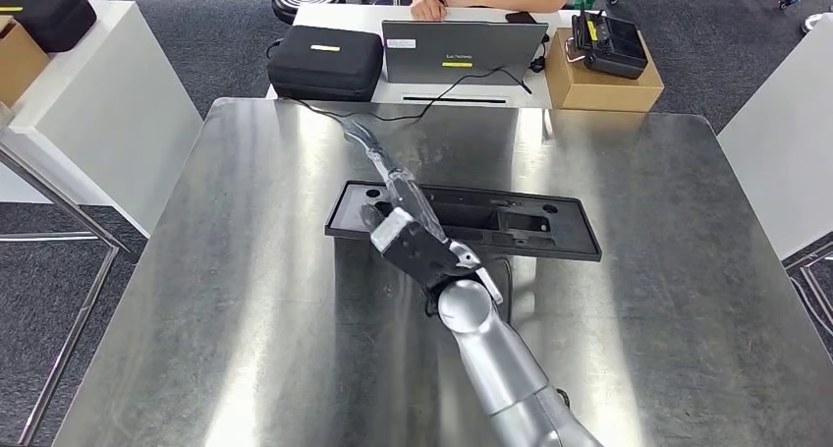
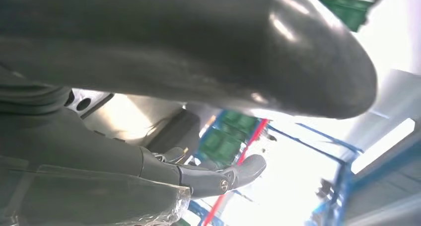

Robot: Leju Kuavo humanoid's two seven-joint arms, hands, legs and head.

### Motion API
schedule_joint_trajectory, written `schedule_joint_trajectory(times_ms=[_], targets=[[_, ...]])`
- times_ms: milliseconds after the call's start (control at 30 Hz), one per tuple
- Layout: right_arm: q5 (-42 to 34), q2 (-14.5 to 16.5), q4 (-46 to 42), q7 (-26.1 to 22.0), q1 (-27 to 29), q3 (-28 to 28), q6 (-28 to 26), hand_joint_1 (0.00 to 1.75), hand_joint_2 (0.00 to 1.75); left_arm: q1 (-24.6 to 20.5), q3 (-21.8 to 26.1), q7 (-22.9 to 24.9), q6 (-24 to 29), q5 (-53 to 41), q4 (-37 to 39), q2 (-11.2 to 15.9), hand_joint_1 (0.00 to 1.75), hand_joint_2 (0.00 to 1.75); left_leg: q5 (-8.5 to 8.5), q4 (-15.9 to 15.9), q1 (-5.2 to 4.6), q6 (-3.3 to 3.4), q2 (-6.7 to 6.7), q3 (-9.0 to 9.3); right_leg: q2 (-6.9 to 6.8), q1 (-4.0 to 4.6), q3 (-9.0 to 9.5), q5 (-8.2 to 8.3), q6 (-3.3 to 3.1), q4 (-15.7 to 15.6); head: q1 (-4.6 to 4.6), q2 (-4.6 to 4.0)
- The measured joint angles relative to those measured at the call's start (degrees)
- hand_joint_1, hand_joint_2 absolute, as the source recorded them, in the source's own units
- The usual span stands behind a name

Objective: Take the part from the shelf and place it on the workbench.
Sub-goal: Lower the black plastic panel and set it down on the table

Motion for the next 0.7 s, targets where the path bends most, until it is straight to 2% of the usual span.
schedule_joint_trajectory(times_ms=[100,133,167,200,267,300,333,367,433,467,500,600,633,700], targets=[[-0.9,-1.4,-6.7,-0.6,5.1,-1.1,-0.3,0.00,0.00,0.0,0.0,0.1,-2.2,-0.5,0.0,-0.1,0.00,0.00,0.56,-0.5,-0.01,0.68,0.20,0.64,0.04,-0.15,0.37,0.01,0.55,0.0,-0.03,0.00],[-1.0,-1.9,-8.5,-0.7,6.4,-1.7,-0.6,0.00,0.00,0.0,0.0,0.2,-3.0,-0.7,0.0,-0.2,0.00,0.00,0.88,-1.0,0.18,0.96,0.34,1.05,0.07,-0.13,0.24,-0.52,0.68,0.7,0.05,0.00],[-1.1,-2.6,-10.1,-0.9,7.6,-2.5,-0.9,0.00,0.00,0.0,0.0,0.3,-3.7,-1.0,0.0,-0.2,0.00,0.00,1.17,-1.5,0.42,1.19,0.51,1.45,0.10,-0.14,-0.37,-1.65,0.71,2.4,0.20,0.00],[-1.2,-3.3,-11.5,-0.9,8.8,-3.3,-1.2,0.00,0.00,0.0,0.0,0.7,-4.1,-1.4,0.0,-0.3,0.00,0.00,1.35,-1.7,0.61,1.33,0.67,1.76,0.11,-0.34,-1.61,-3.33,0.70,5.6,0.35,0.00],[-1.1,-4.9,-13.7,-1.0,11.7,-5.2,-1.7,0.00,0.00,0.1,0.0,1.7,-4.2,-2.2,0.0,-0.4,0.00,0.00,1.41,-1.8,0.77,1.43,0.76,1.90,0.12,-0.84,-4.77,-6.77,0.90,13.7,0.57,0.00],[-1.1,-5.6,-14.5,-1.1,13.2,-6.1,-1.8,0.00,0.00,0.1,0.0,2.1,-4.2,-2.5,0.0,-0.5,0.00,0.00,1.41,-1.8,0.87,1.39,0.80,1.93,0.11,-1.18,-5.68,-7.62,1.28,16.4,0.57,0.00],[-1.1,-6.1,-15.2,-1.3,14.5,-6.9,-2.0,0.00,0.00,0.2,0.0,2.2,-4.2,-2.7,0.0,-0.6,0.00,0.00,1.40,-1.8,1.03,1.30,0.82,1.95,0.09,-1.53,-5.52,-7.58,1.85,16.8,0.57,0.00],[-1.0,-6.6,-15.8,-1.4,15.5,-7.4,-2.1,0.00,0.00,0.2,0.0,2.3,-4.2,-2.8,0.0,-0.7,0.00,0.00,1.36,-1.7,1.25,1.11,0.85,1.96,0.04,-1.92,-4.08,-6.66,2.60,14.6,0.57,0.00],[-0.9,-7.0,-16.9,-1.6,16.4,-8.1,-2.2,0.00,0.00,0.2,0.0,2.4,-4.2,-2.9,0.0,-0.8,0.00,0.00,1.09,-1.4,1.55,0.32,0.89,1.87,-0.27,-2.55,1.04,-4.35,4.00,6.4,0.69,0.00],[-0.8,-7.1,-17.3,-1.7,16.6,-8.3,-2.2,0.00,0.00,0.2,0.0,2.4,-4.3,-2.9,0.0,-0.9,0.00,0.00,0.93,-1.1,1.55,-0.24,0.88,1.78,-0.21,-2.57,2.99,-3.56,4.21,3.4,0.69,0.00],[-0.8,-7.2,-17.7,-1.7,16.9,-8.5,-2.2,0.00,0.00,0.2,0.0,2.4,-4.3,-3.0,0.0,-0.9,0.00,0.00,0.79,-0.9,1.46,-0.76,0.85,1.73,-0.11,-2.56,4.13,-3.40,4.12,1.7,0.74,0.00],[-0.7,-7.4,-18.6,-1.7,17.4,-9.1,-2.3,0.00,0.00,0.2,-0.1,2.4,-4.3,-3.0,-0.1,-1.0,0.00,0.00,0.54,-0.4,1.65,-1.95,0.74,1.66,0.51,-2.48,3.87,-3.75,2.64,1.7,0.42,0.00],[-0.6,-7.4,-18.8,-1.7,17.4,-9.2,-2.3,0.00,0.00,0.2,-0.1,2.4,-4.3,-3.0,-0.1,-1.0,0.00,0.00,-0.25,0.3,1.84,-2.14,0.71,1.37,0.61,-2.49,3.67,-3.64,2.10,1.7,0.23,0.00],[-0.6,-7.4,-19.1,-1.7,17.5,-9.4,-2.3,0.00,0.00,0.2,-0.1,2.4,-4.3,-3.0,-0.1,-1.0,0.00,0.00,-3.93,4.7,1.96,-2.22,0.63,-0.39,0.66,-2.31,3.33,-3.26,1.05,1.6,-0.07,0.00]])
